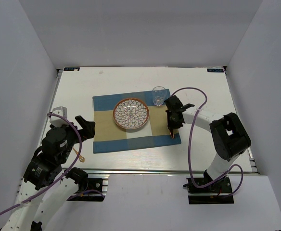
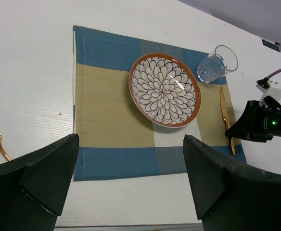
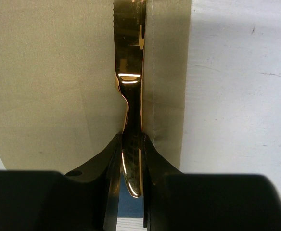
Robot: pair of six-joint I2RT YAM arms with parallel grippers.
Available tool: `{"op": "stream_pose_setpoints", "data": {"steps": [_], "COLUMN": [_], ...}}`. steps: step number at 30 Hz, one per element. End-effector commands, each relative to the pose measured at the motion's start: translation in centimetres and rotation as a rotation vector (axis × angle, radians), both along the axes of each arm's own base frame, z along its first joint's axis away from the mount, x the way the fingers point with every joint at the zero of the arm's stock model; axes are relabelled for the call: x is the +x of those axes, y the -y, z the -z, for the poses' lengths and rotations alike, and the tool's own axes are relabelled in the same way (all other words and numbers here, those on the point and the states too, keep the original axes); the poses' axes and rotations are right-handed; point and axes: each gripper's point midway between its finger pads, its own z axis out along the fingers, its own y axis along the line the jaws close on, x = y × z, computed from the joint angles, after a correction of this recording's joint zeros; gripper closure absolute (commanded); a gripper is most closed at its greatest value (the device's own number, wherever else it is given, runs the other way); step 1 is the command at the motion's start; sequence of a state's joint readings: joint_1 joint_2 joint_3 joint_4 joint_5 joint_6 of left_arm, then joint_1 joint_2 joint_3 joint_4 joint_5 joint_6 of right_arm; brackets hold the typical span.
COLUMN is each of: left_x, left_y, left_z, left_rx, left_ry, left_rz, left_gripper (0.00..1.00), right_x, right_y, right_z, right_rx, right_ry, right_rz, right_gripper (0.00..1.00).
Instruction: Set the dinner table for one person
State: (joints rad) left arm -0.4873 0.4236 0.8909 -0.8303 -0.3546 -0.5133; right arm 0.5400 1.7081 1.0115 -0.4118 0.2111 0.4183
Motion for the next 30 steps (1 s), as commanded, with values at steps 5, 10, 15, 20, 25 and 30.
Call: {"op": "stream_pose_setpoints", "data": {"steps": [5,10,15,20,25,30], "left_x": [-0.1,0.0,0.0,0.0,0.1,0.2], "left_y": [0.1,0.1,0.1,0.1,0.2,0.2], "left_z": [-0.3,-0.3,-0.3,-0.2,-0.2,-0.1], "left_rx": [-0.006,-0.006,-0.005,-0.005,-0.003,0.000], "left_ry": [0.012,0.013,0.010,0.009,0.006,0.000], "left_rz": [0.005,0.004,0.005,0.007,0.005,0.007], "left_gripper": [0.02,0.02,0.02,0.02,0.02,0.02], "right_x": [0.7,0.8,0.6,0.5,0.7,1.0], "right_y": [-0.1,-0.2,0.1,0.0,-0.4,-1.3], "right_z": [-0.2,-0.3,-0.2,0.0,-1.5,-3.9], "right_rx": [-0.021,-0.033,-0.049,-0.045,-0.009,0.064], "right_ry": [0.018,0.013,0.006,-0.005,0.027,0.079], "right_rz": [-0.034,-0.060,-0.057,-0.061,-0.046,-0.048], "right_gripper": [1.00,1.00,1.00,0.97,0.73,0.11]}}
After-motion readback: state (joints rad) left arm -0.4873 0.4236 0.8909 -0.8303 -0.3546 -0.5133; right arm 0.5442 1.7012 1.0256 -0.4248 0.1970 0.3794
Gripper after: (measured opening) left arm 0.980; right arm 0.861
